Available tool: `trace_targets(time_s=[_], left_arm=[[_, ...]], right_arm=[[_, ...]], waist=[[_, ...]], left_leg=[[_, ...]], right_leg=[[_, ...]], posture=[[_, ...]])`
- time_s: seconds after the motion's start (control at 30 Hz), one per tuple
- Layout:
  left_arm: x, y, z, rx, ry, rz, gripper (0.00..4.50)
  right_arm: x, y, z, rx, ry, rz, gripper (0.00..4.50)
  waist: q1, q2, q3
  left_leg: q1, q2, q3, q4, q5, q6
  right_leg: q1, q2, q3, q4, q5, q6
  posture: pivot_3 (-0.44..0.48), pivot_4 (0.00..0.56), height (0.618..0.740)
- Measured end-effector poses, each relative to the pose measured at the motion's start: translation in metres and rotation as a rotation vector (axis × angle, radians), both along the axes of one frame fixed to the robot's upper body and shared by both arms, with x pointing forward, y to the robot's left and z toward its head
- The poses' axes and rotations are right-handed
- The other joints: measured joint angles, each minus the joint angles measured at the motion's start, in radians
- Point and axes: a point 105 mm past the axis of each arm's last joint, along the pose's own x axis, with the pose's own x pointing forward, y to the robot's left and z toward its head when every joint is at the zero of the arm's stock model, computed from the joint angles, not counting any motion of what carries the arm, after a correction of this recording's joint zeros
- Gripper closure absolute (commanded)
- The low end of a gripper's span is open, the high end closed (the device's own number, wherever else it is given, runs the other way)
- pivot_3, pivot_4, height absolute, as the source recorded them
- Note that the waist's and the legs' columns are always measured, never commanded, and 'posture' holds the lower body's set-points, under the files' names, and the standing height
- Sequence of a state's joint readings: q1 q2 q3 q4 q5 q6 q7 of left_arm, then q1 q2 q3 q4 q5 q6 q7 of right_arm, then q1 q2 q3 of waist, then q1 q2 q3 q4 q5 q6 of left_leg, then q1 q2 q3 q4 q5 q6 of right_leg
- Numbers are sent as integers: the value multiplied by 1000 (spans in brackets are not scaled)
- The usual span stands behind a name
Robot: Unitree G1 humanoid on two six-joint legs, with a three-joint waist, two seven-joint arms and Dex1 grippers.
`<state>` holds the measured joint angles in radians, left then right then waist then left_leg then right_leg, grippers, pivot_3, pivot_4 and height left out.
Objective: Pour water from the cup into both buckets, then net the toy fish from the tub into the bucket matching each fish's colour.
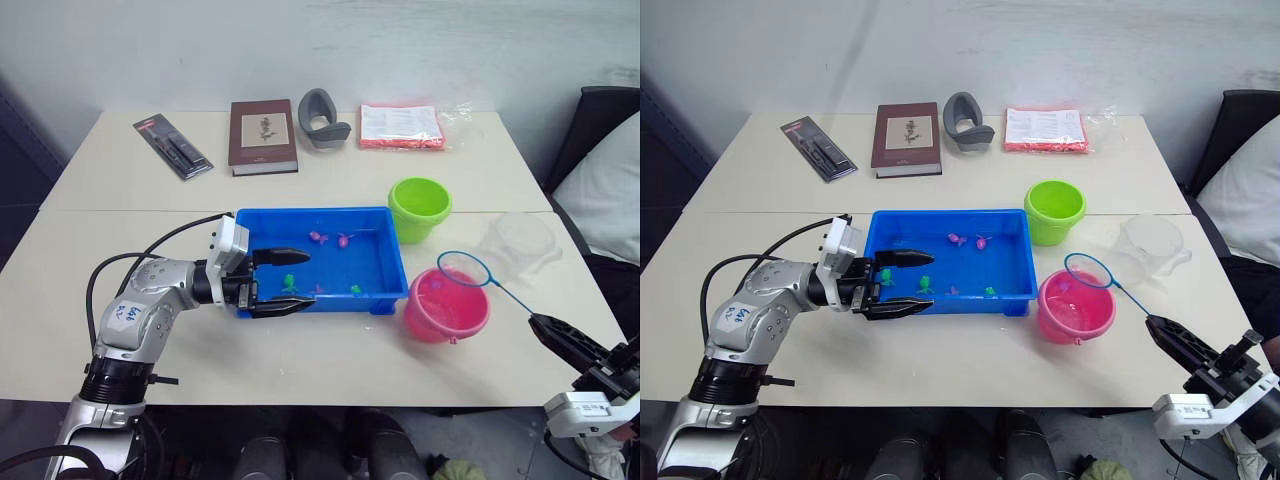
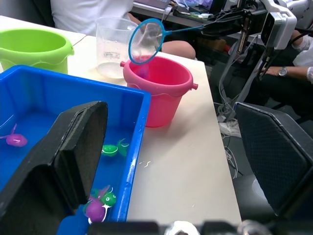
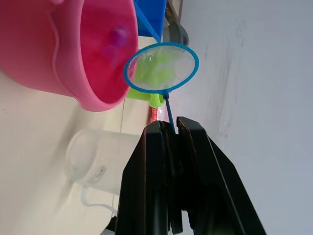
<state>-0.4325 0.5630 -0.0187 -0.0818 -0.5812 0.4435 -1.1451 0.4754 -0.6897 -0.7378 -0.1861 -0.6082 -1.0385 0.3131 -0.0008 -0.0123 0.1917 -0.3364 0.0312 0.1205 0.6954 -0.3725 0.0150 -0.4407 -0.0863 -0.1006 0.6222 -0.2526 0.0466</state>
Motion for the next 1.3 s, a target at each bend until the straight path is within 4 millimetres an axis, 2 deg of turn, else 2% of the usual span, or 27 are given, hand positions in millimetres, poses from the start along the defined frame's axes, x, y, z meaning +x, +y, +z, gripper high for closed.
trace_targets(time_s=[0.17, 0.23, 0.37, 0.47, 0.57, 0.67, 0.77, 0.83, 1.03, 1.13, 1.3], left_arm=[[0, 0, 0, 1, 1, 2, 55], [0, 0, 0, 2, 0, 2, 55], [2, 1, -1, 2, 6, 9, 55], [2, 2, -2, 4, 7, 12, 55], [2, 3, -2, 5, 5, 15, 55], [4, 9, -1, 10, 0, 39, 55], [7, 30, -2, 12, 2, 138, 55], [7, 45, -5, 12, 15, 201, 55], [9, 96, -8, 20, 3, 425, 55], [7, 118, -7, 45, -29, 498, 55], [6, 129, -5, 61, -54, 546, 55]], right_arm=[[0, -6, 0, 8, 2, -42, 4500], [-2, -3, -6, 3, 27, -29, 4500], [0, 0, -1, -8, -12, -21, 4500], [-4, -1, -6, 38, 19, -25, 4500], [-5, 0, 5, 153, 4, -27, 4500], [3, 10, 27, 323, 40, 25, 4500], [19, 38, 51, 636, 219, 128, 4500], [29, 55, 58, 806, 367, 178, 4500], [62, 91, 68, 1085, 784, 261, 4500], [81, 102, 63, 1079, 917, 151, 4500], [100, 105, 47, 1045, 1109, -49, 4500]], waist=[[-2, 0, 0], [-3, 0, 0], [-3, 0, 0], [0, 0, 0], [-2, 0, 0], [-11, 0, 0], [-26, -1, 1], [-27, -2, 1], [-11, -4, 2], [-1, -4, 2], [15, -4, 2]], left_leg=[[0, 0, 0, 0, 0, 0], [0, 1, 0, -1, 0, 0], [1, 1, 0, -1, 1, -2], [1, 1, 0, -2, 1, -2], [1, 1, 0, -2, 1, -2], [1, 2, 2, -3, 0, -1], [2, 5, 1, -4, 0, -1], [4, 7, 0, -4, 0, -2], [0, 7, -1, -3, -1, 1], [-2, 7, -1, -3, -2, 0], [-6, 6, -2, -3, -3, 0]], right_leg=[[0, 0, 0, 0, 0, 0], [0, 1, 1, -1, 0, 0], [0, 3, 2, -1, 0, 0], [0, 3, 2, -1, -1, 0], [0, 3, 3, -1, -1, 0], [1, 4, 5, 0, 0, 0], [2, 6, 4, 0, -1, -1], [1, 7, 3, 0, -1, -2], [-2, 5, 0, -1, -1, -3], [-4, 2, -3, -1, -2, -6], [-6, 0, -6, -3, -3, -6]], posture=[[0, 150, 740], [0, 150, 740], [0, 150, 740], [0, 150, 740], [0, 150, 740], [0, 150, 740], [0, 150, 740], [0, 150, 740], [0, 150, 740], [0, 150, 740], [0, 150, 740]])
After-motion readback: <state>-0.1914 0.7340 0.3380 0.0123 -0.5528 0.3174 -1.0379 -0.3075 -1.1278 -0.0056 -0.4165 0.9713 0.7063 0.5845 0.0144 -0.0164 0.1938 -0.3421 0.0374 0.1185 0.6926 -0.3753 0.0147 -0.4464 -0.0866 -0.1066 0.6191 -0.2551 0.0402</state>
